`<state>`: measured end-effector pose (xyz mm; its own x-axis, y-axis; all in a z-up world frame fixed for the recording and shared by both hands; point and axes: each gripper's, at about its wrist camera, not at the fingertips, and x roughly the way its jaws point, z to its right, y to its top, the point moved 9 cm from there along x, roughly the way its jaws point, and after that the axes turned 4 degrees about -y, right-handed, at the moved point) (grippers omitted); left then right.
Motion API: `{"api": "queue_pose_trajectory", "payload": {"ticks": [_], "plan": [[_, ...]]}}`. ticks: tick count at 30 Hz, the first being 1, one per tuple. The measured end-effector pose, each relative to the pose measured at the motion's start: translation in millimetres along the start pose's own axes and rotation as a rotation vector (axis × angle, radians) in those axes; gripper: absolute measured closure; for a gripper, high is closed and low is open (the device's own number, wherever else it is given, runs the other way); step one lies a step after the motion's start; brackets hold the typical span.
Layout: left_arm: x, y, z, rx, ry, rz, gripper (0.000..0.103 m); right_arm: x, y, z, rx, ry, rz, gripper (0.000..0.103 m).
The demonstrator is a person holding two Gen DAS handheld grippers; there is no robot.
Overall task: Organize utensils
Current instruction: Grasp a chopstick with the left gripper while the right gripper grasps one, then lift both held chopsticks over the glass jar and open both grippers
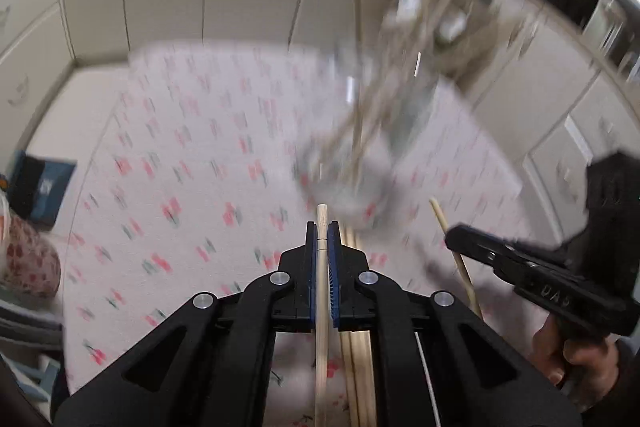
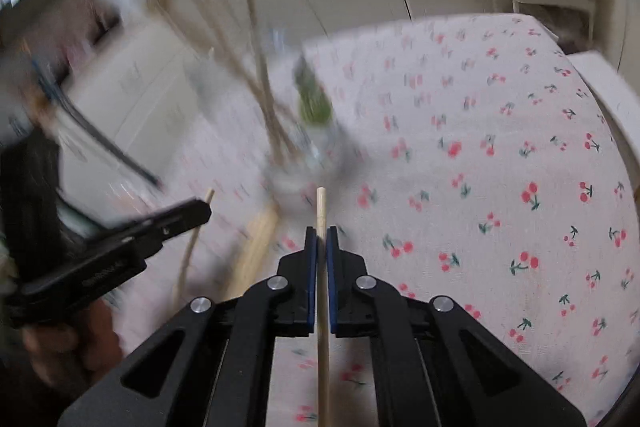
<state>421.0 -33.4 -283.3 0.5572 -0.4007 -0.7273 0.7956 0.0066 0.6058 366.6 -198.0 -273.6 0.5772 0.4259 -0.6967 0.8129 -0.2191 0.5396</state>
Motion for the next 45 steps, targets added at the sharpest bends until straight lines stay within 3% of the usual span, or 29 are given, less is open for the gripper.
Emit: {"api": "queue_pose_trajectory", "payload": {"ticks": [6, 13, 19, 28, 45], "plan": [[-74.0, 66.7, 5.7, -0.030, -0.074, 0.351, 0.098, -66.5, 56.9, -17.4, 0.043, 0.058, 0.333, 0.097], [-113.1, 122.6, 12.7, -0.081, -0.069, 0.612, 0.098, -123.2, 112.6, -37.2, 0.076, 0.084, 0.651, 0.097], [-130.6, 169.9, 33.2, -0.093, -0.040, 0.798, 0.098, -143.3, 151.9, -39.8, 0.103, 0.078, 0.821, 0.097], [-108.8, 203.8, 34.0, -0.131, -0.041, 0.880, 0.098, -105.1, 185.7, -28.0, 0.195, 0.101, 0.872, 0.097], [-62.1, 201.7, 13.6, -0.152, 0.006, 0.887, 0.098, -46.1, 185.7, -29.1, 0.204, 0.102, 0.854, 0.097]]}}
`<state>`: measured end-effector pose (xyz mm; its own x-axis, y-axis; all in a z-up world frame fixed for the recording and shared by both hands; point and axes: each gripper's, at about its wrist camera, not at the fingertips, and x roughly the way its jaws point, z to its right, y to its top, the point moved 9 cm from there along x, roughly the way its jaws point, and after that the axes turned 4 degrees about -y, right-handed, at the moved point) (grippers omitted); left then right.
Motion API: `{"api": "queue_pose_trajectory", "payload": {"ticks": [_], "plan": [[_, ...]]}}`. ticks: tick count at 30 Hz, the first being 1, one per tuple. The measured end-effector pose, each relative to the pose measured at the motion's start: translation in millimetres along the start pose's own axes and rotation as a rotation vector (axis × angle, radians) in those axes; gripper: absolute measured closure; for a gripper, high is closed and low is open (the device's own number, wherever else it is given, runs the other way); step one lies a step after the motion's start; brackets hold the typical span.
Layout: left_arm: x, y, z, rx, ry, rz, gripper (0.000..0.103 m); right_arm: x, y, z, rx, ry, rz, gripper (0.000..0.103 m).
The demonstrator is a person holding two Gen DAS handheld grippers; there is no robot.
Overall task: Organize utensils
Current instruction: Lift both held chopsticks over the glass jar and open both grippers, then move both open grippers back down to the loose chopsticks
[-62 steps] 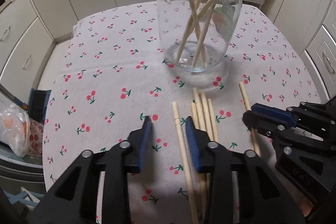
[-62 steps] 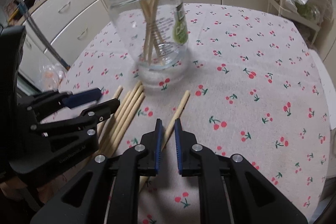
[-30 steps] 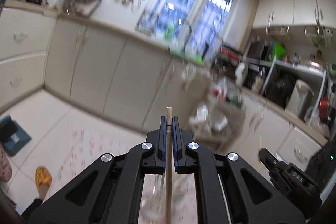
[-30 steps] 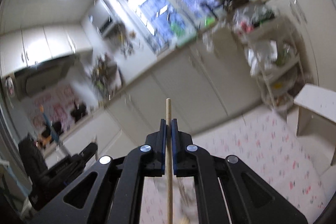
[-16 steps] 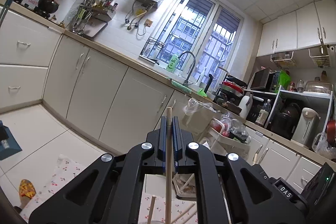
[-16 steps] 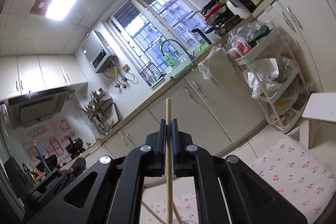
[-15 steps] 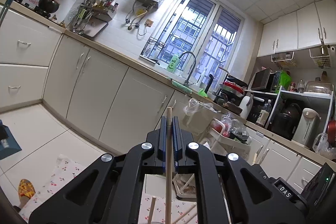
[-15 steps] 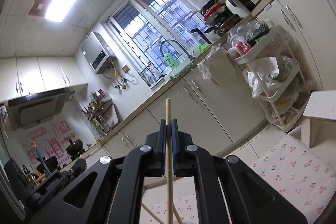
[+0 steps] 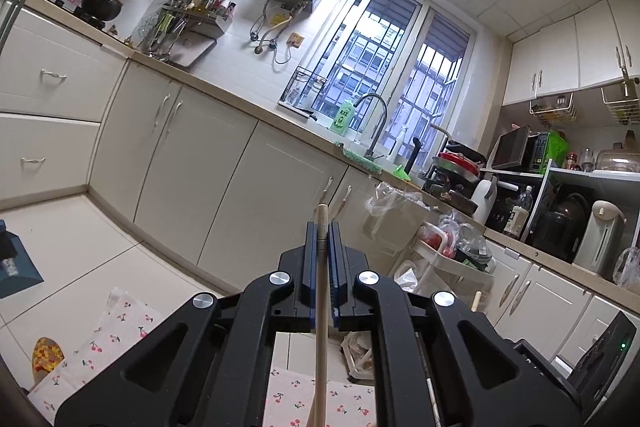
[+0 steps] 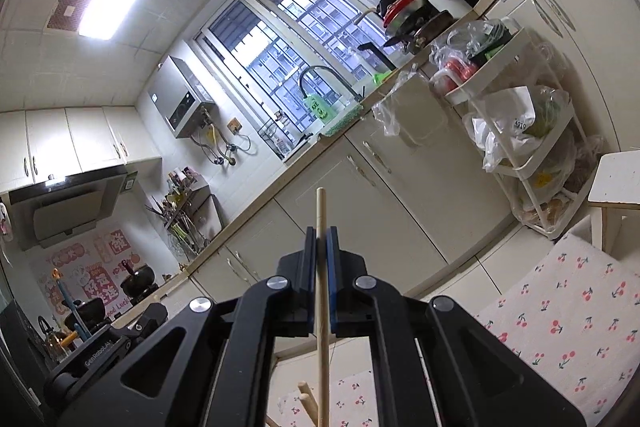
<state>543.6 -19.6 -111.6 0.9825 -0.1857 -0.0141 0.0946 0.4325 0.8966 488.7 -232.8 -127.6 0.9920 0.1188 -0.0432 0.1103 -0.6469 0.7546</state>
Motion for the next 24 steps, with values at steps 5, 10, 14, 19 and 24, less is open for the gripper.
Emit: {"api": "queue_pose_trajectory", "payload": {"ticks": [5, 10, 14, 19, 24], "plan": [[3.3, -10.8, -1.2, 0.017, 0.003, -0.010, 0.098, -0.5, -13.7, -1.9, -0.035, 0.003, -0.016, 0.097], [0.3, -22.3, 1.0, 0.045, 0.002, -0.032, 0.098, -6.2, -26.1, -1.6, -0.055, 0.010, -0.051, 0.097], [-5.9, -32.0, 1.3, 0.063, 0.004, -0.058, 0.098, -12.9, -38.6, -2.0, -0.073, 0.013, -0.091, 0.097], [-15.4, -41.5, 2.5, 0.087, 0.002, -0.099, 0.098, -23.4, -50.2, -4.6, -0.085, 0.020, -0.138, 0.096], [-29.8, -49.8, 3.9, 0.117, -0.004, -0.146, 0.097, -34.1, -57.3, -3.5, -0.079, 0.019, -0.186, 0.077]]}}
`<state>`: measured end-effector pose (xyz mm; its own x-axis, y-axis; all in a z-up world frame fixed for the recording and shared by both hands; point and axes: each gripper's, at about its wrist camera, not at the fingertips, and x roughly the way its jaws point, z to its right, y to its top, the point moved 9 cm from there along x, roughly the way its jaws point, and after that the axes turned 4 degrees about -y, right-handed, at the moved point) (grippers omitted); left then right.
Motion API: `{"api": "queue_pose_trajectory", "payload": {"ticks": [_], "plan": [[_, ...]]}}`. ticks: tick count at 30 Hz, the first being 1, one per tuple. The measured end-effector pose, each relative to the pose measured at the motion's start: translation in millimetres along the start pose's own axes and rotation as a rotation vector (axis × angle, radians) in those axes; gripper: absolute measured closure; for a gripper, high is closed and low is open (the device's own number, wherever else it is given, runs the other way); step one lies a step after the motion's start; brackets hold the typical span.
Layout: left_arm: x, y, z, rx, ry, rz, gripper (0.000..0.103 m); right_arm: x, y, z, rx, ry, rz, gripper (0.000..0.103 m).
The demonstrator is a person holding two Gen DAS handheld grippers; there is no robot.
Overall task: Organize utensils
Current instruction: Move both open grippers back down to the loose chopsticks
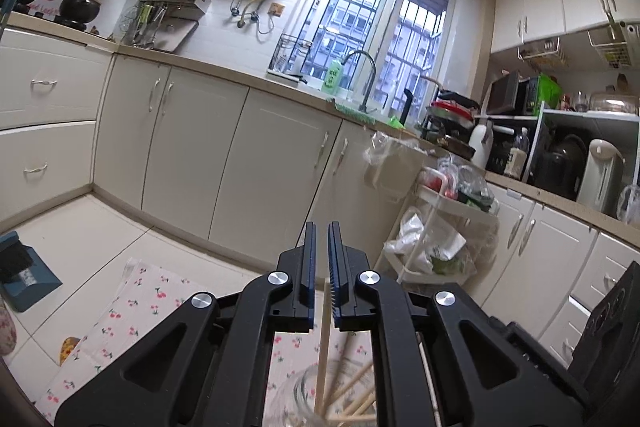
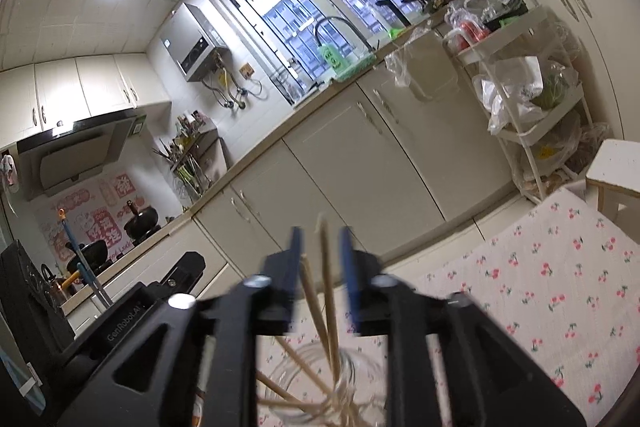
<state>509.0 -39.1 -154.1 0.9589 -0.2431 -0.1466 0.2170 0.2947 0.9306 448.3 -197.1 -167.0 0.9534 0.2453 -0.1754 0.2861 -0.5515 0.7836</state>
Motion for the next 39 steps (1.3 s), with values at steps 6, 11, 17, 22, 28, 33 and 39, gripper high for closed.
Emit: {"api": "queue_pose_trajectory", "payload": {"ticks": [6, 11, 17, 22, 28, 33, 39], "plan": [[-33.1, -10.2, -9.1, 0.009, 0.007, -0.054, 0.084, -40.1, -3.3, 19.9, 0.058, -0.051, -0.031, 0.071], [-66.2, -40.3, -41.6, -0.020, 0.060, -0.195, 0.070, -68.9, -48.9, 30.4, -0.031, -0.146, -0.233, 0.065], [-100.9, -93.3, -62.9, -0.003, 0.103, -0.397, 0.062, -66.9, -147.6, 19.5, -0.246, -0.160, -0.592, 0.065], [-129.6, -121.1, -72.5, -0.012, 0.118, -0.481, 0.052, -60.1, -185.3, 12.5, -0.371, -0.195, -0.713, 0.066], [-133.7, -145.8, -72.2, 0.015, 0.117, -0.582, 0.050, -62.5, -194.6, 15.0, -0.488, -0.229, -0.751, 0.068], [-119.2, -163.3, -54.4, 0.063, 0.111, -0.667, 0.050, -60.9, -187.1, 24.3, -0.552, -0.256, -0.769, 0.078], [-107.3, -188.1, -42.0, 0.116, 0.107, -0.749, 0.050, -62.9, -182.1, 35.4, -0.564, -0.237, -0.787, 0.079]]}}
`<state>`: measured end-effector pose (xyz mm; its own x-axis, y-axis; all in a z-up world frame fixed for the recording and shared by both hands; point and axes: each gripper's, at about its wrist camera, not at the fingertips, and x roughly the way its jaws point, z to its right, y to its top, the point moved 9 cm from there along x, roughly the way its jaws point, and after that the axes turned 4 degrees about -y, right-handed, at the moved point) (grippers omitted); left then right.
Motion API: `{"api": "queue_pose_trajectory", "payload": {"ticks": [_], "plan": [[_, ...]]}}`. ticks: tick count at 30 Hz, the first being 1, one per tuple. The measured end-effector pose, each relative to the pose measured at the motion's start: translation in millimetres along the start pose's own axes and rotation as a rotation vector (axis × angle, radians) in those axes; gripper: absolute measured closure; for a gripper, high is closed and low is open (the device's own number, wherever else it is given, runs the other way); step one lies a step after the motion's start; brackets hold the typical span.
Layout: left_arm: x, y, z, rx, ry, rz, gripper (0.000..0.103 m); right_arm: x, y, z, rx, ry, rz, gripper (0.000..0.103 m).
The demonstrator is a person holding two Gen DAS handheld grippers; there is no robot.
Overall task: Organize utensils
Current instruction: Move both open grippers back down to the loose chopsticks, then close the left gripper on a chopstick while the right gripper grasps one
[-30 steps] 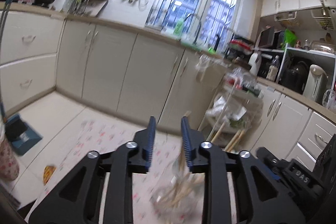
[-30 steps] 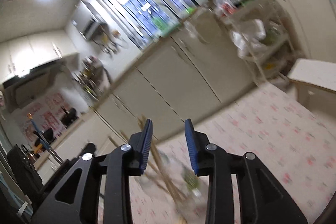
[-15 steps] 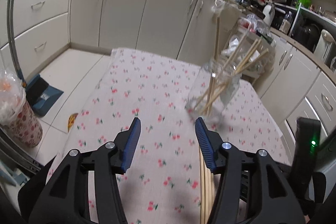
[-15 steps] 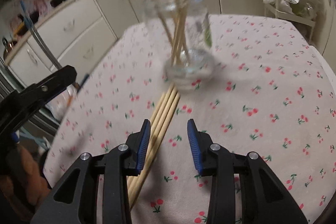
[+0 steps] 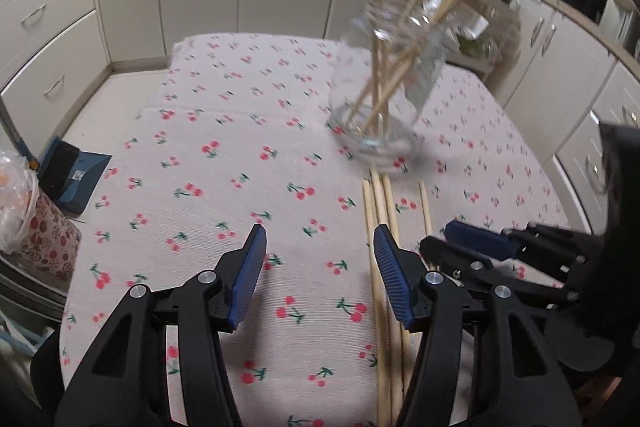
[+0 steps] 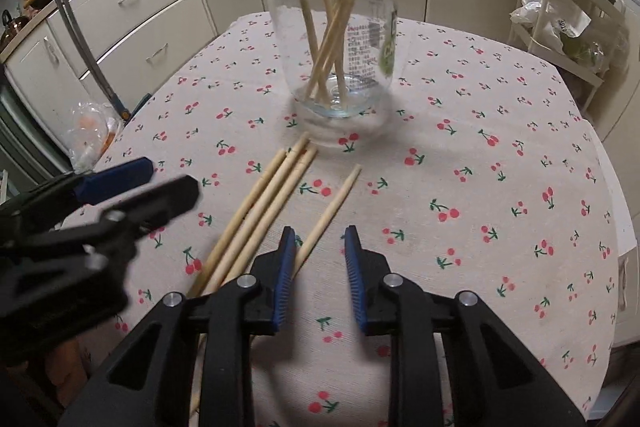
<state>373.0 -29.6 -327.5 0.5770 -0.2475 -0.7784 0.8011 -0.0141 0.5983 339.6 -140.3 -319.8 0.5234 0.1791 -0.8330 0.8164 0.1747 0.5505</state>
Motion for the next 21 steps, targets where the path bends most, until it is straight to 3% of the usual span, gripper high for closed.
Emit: {"api": "queue_pose_trajectory", "payload": {"ticks": [5, 7, 13, 18, 21], "plan": [[15.3, -4.6, 6.1, 0.029, 0.013, -0.052, 0.050, -2.2, -1.5, 13.2, -0.036, -0.020, 0.010, 0.084], [17.5, -6.2, 6.7, 0.040, 0.015, -0.057, 0.050, -2.4, -1.6, 17.6, -0.043, -0.020, 0.009, 0.090], [21.5, -5.1, 8.7, 0.076, 0.049, -0.070, 0.050, -1.9, -0.4, 23.6, -0.074, -0.013, 0.000, 0.090], [32.2, 6.1, 7.2, 0.110, 0.112, -0.069, 0.050, -1.1, -0.6, 15.9, -0.074, 0.070, -0.019, 0.090], [31.7, 11.9, -2.8, 0.064, 0.134, -0.075, 0.051, 0.2, 0.4, 21.0, -0.027, 0.089, -0.033, 0.090]]}}
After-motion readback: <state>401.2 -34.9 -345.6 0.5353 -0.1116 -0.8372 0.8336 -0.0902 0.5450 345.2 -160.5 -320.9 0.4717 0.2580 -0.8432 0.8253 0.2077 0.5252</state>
